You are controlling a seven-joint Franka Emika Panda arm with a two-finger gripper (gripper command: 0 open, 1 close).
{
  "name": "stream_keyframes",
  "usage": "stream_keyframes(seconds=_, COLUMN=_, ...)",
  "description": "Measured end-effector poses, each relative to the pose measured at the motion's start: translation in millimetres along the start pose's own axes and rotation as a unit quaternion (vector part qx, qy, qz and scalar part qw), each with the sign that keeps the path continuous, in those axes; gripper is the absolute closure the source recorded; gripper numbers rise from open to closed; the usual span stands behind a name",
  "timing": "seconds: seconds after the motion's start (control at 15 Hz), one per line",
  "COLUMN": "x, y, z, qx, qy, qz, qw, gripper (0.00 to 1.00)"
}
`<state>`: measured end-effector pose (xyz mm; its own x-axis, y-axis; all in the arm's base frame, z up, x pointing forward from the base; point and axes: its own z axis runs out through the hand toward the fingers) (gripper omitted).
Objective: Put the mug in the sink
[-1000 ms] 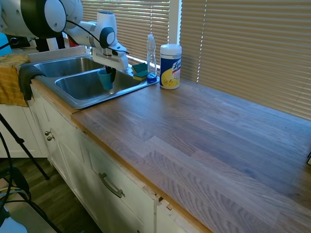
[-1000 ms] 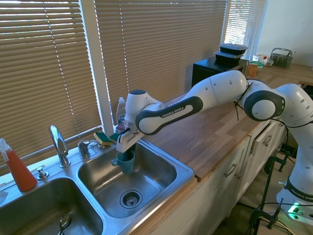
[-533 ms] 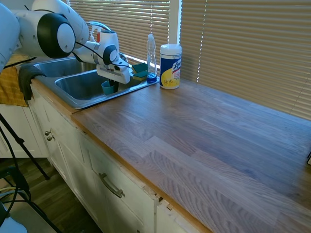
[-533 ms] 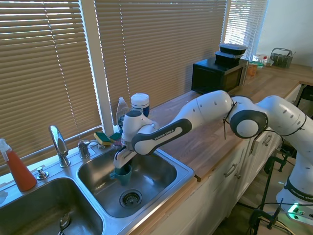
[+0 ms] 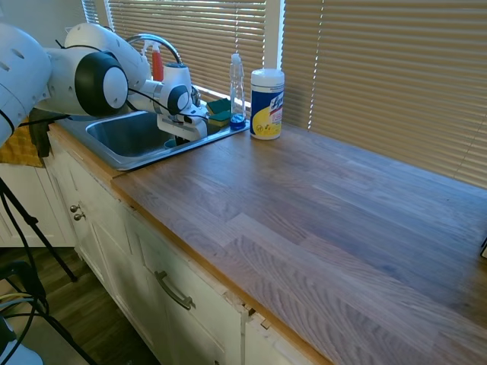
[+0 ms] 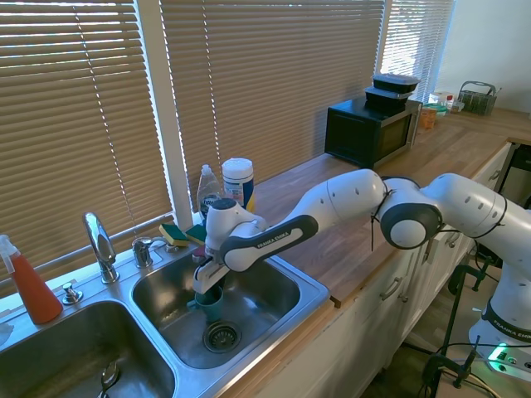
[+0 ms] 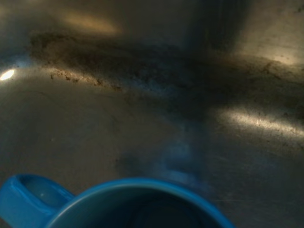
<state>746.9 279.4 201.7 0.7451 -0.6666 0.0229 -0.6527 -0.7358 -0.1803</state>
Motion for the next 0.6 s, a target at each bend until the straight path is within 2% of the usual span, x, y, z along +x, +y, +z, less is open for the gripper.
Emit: stream_keyframes(seconds=0.6, x=9.2, y=0.0, z=-5.0, qx=0.006, qy=-0.002, qz=0.009, qw=0.9999, gripper=0.0)
